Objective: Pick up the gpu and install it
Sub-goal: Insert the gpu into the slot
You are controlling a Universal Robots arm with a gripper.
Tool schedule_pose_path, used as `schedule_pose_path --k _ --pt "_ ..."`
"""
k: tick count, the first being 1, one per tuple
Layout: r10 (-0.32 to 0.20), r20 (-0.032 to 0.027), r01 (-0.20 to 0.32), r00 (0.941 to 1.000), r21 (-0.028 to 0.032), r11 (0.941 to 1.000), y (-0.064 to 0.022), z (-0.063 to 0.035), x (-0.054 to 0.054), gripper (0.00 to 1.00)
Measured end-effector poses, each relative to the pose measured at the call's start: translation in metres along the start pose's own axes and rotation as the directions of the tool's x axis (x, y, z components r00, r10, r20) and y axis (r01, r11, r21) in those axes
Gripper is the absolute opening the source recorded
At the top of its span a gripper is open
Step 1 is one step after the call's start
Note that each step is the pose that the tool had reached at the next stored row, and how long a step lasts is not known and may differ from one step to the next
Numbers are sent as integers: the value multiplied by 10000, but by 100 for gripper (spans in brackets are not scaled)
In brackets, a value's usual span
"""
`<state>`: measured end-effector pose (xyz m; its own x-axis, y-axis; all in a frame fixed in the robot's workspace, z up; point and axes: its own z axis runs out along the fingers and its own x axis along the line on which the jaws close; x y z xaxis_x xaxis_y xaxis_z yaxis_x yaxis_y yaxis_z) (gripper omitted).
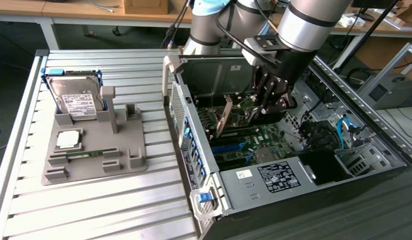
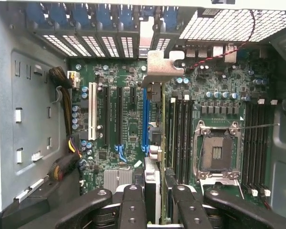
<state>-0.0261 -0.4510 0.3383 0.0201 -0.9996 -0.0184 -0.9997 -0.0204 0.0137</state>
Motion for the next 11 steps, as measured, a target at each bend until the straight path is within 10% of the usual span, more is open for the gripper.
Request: schedule_pose_path --k 11 --pt "0 0 0 10000 0 10000 96 38 33 27"
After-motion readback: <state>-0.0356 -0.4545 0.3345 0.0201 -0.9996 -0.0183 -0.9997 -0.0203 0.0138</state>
